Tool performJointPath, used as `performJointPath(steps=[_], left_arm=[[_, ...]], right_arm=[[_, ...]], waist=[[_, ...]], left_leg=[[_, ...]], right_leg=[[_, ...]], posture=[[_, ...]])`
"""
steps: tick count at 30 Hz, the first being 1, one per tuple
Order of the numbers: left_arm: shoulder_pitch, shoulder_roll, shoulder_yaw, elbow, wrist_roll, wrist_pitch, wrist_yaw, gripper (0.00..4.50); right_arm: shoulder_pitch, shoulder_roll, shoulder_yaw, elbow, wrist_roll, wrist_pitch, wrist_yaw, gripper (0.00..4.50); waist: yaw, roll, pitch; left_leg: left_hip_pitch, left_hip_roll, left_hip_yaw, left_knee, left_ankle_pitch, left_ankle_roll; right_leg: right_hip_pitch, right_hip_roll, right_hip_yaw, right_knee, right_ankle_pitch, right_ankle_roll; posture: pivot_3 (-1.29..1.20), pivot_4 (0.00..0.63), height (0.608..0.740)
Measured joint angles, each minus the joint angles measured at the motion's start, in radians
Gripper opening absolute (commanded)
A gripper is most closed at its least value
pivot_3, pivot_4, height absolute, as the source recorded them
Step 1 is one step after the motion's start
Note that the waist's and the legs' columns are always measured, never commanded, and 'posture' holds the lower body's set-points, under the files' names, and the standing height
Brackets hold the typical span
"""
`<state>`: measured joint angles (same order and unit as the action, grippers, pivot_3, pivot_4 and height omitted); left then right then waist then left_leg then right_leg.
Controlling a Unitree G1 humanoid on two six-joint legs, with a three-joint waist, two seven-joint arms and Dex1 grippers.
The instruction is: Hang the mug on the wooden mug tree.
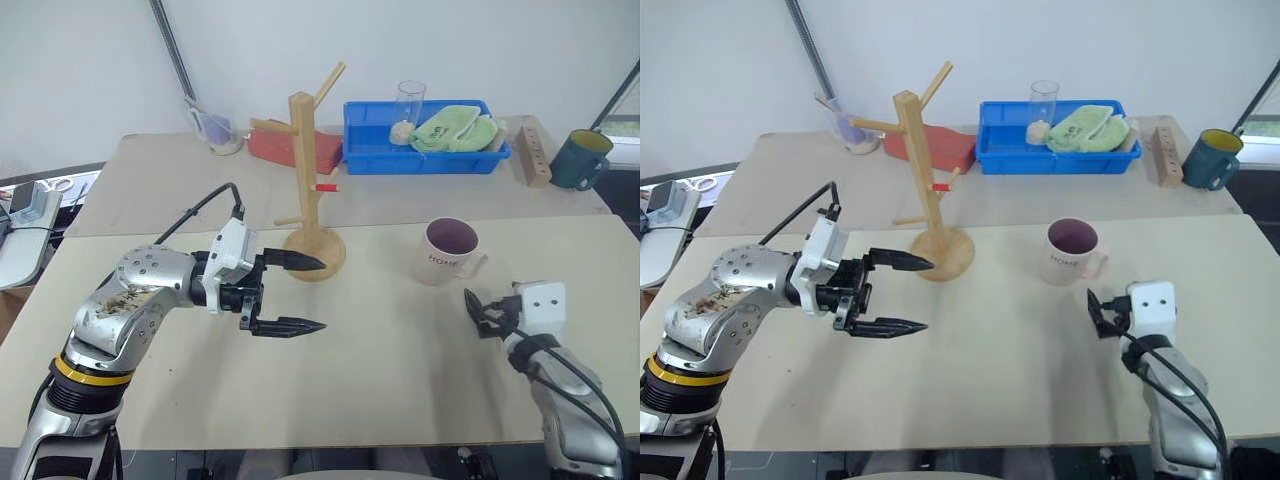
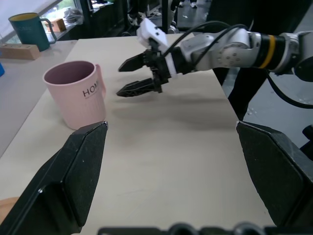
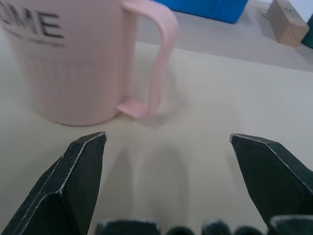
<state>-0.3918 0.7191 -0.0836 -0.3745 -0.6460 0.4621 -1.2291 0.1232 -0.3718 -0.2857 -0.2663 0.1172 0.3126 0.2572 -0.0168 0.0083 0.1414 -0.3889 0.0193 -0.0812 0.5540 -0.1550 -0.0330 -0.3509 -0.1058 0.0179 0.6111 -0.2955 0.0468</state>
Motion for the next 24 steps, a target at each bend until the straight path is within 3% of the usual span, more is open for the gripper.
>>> performJointPath(steps=[21,24], left_arm=[[-0.025,-0.013,-0.012,-0.005,0.016,0.022,0.039,4.5],[-0.03,-0.013,-0.012,-0.005,0.018,0.023,0.04,4.5]], right_arm=[[-0.191,0.067,-0.001,0.124,-0.005,-0.023,-0.078,4.48],[-0.209,0.077,-0.001,0.151,0.01,-0.017,-0.085,3.67]], waist=[[-0.001,0.0,0.0],[-0.002,0.0,0.0]], left_leg=[[0.0,0.001,0.0,0.0,0.004,0.007],[0.0,0.001,0.0,0.0,0.004,0.007]], right_leg=[[0.0,0.002,0.001,0.001,0.0,0.0],[0.0,0.003,0.002,0.001,0.0,0.0]], posture=[[0.0,0.15,0.74],[0.0,0.15,0.74]])
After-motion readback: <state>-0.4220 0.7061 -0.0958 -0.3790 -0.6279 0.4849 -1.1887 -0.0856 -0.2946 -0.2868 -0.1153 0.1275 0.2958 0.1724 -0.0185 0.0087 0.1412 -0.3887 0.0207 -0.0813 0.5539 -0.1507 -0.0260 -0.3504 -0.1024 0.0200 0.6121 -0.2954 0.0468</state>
